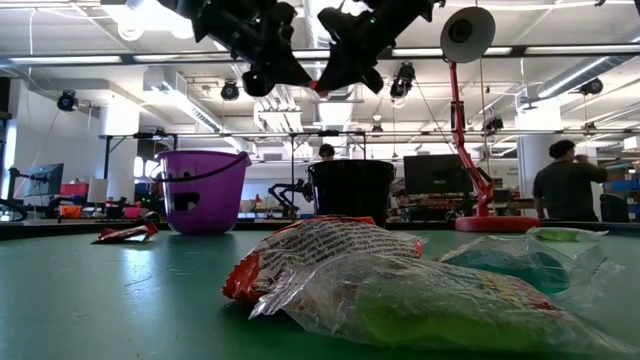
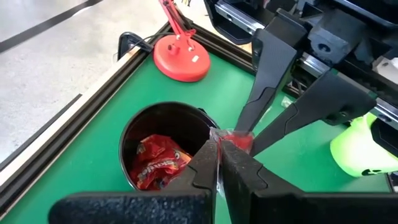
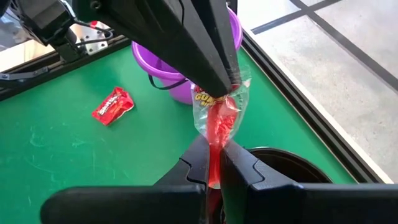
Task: Sort candy
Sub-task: Put the red gummy into the violet bucket
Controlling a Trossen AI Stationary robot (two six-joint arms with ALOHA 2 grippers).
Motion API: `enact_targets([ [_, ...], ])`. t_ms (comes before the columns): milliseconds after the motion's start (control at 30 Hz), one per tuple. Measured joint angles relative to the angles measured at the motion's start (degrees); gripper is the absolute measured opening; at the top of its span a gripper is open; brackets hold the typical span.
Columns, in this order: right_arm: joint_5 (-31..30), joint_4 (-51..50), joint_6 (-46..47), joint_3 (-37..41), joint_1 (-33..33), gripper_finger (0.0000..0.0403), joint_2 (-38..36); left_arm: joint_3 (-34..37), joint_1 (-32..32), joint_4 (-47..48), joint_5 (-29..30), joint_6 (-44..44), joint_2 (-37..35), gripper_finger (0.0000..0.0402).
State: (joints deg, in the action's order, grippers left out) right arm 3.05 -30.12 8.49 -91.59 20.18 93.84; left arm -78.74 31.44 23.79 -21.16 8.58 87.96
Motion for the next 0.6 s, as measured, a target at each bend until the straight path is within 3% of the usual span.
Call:
enact_targets([
  [600, 0.0, 3.9, -0.9, 0.0, 0.0, 0.0013, 0.0, 0.0, 0.1, 3.0, -0.9, -1.5, -2.9, 0.0000],
])
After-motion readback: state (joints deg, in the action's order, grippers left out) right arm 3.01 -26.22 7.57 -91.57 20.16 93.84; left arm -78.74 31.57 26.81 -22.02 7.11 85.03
